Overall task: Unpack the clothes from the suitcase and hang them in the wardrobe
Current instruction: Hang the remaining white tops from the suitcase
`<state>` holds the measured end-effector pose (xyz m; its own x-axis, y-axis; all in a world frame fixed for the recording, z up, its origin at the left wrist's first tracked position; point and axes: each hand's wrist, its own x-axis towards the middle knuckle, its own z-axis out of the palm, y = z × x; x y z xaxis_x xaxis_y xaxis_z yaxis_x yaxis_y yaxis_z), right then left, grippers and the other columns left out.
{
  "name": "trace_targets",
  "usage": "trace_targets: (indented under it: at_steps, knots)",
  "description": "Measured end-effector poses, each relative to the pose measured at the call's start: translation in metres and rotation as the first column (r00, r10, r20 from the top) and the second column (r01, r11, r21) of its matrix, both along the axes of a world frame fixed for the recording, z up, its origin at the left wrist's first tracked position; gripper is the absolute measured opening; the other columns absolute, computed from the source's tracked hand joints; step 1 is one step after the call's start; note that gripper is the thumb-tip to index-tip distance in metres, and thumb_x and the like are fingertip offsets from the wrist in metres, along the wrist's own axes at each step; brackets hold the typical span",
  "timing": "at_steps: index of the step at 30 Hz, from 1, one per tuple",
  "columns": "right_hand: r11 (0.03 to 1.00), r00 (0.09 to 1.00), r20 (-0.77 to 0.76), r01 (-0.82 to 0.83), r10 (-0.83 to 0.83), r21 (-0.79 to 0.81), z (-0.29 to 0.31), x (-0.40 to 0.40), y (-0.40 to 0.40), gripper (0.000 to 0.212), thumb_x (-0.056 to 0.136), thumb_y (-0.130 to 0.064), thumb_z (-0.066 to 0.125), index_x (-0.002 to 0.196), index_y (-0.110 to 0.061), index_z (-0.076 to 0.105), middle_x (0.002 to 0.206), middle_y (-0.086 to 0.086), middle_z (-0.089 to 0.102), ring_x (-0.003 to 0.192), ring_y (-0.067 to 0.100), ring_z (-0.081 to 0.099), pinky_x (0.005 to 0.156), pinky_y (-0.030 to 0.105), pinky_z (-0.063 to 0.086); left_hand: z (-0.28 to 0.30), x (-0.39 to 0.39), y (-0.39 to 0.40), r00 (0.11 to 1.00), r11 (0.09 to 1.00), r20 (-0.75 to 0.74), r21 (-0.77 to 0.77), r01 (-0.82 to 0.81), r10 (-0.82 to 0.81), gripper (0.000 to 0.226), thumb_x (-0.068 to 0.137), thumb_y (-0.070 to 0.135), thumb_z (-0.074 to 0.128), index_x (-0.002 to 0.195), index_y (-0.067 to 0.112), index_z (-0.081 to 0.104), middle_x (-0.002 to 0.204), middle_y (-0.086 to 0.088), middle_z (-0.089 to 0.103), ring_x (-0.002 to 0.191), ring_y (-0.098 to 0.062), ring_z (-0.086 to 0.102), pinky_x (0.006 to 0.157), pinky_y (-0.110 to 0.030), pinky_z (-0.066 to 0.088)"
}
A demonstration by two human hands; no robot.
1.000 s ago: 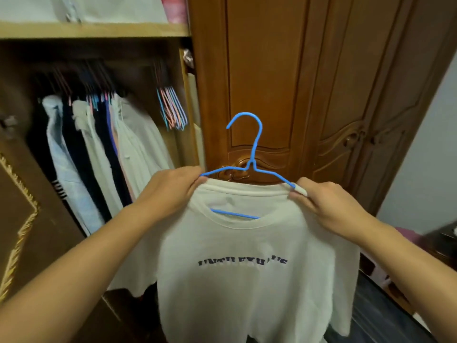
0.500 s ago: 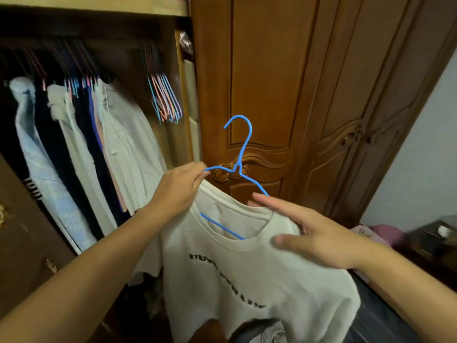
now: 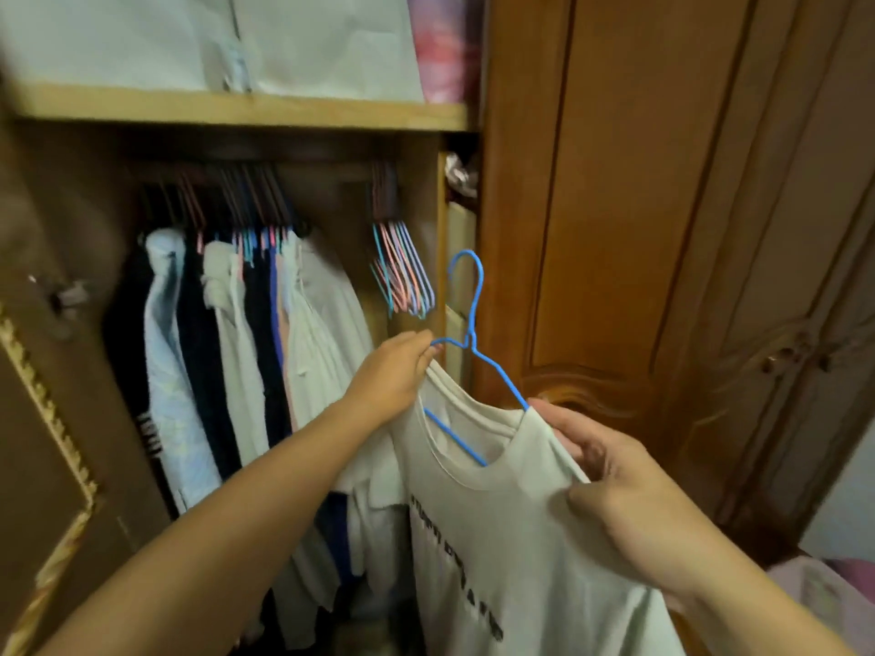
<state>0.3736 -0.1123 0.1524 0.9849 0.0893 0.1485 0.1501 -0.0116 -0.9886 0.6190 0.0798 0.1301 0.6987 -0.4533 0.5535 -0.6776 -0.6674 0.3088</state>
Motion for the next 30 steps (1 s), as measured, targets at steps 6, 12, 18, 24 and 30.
trace_targets:
  at_steps: [6, 12, 18, 24, 30]
  knots:
    - [0.860, 0.928, 0.340, 0.295, -0.153, -0.417, 0.034, 0.060, 0.036, 0.086, 0.068, 0.033, 0.050, 0.114, -0.037, 0.072, 0.115, -0.033, 0.066, 0.117, -0.013, 0.056, 0.102, 0.011, 0.042, 0.050, 0.070, 0.062, 0.879, 0.893, 0.287, 0.132, -0.431, 0.382, 0.051, 0.088, 0.035, 0.060, 0.137, 0.021, 0.057, 0.145, -0.019, 0.046, 0.138, -0.042, 0.033, 0.117, -0.055, 0.023]
    - [0.790, 0.954, 0.278, 0.258, -0.115, -0.557, 0.005, 0.133, 0.088, 0.085, 0.072, 0.016, 0.063, 0.090, -0.067, 0.067, 0.106, -0.034, 0.069, 0.115, -0.009, 0.058, 0.104, 0.016, 0.044, 0.048, 0.093, 0.150, 0.821, 0.818, -0.067, 0.162, -0.551, 0.567, 0.070, 0.101, 0.055, 0.036, 0.161, 0.026, 0.014, 0.167, -0.012, 0.012, 0.153, -0.029, 0.012, 0.123, -0.046, 0.013]
    - [0.773, 0.950, 0.299, 0.259, -0.094, -0.579, 0.025, 0.162, 0.128, 0.063, 0.066, 0.004, 0.046, 0.098, -0.043, 0.072, 0.110, -0.016, 0.068, 0.117, 0.000, 0.055, 0.103, 0.013, 0.038, 0.057, 0.093, 0.157, 0.820, 0.814, -0.045, 0.159, -0.558, 0.571, 0.074, 0.096, 0.060, 0.041, 0.159, 0.027, 0.021, 0.163, -0.008, 0.023, 0.150, -0.026, 0.021, 0.119, -0.045, 0.021]
    - [0.644, 0.904, 0.368, 0.417, -0.218, -0.641, 0.076, 0.194, 0.099, 0.060, 0.077, 0.015, 0.045, 0.115, -0.021, 0.074, 0.123, -0.001, 0.067, 0.121, 0.013, 0.057, 0.105, 0.022, 0.041, 0.063, 0.089, 0.147, 0.805, 0.802, -0.052, 0.142, -0.580, 0.591, 0.070, 0.093, 0.057, 0.045, 0.155, 0.029, 0.028, 0.155, -0.003, 0.032, 0.143, -0.024, 0.028, 0.112, -0.047, 0.026]
    - [0.456, 0.900, 0.393, 0.434, -0.187, -0.777, 0.061, 0.201, 0.102, 0.051, 0.086, 0.003, 0.048, 0.125, -0.023, 0.067, 0.139, 0.000, 0.057, 0.126, 0.028, 0.054, 0.103, 0.033, 0.044, 0.070, 0.087, 0.144, 0.798, 0.807, -0.130, 0.157, -0.569, 0.588, 0.074, 0.090, 0.055, 0.048, 0.156, 0.029, 0.027, 0.154, -0.002, 0.031, 0.145, -0.023, 0.026, 0.113, -0.047, 0.026]
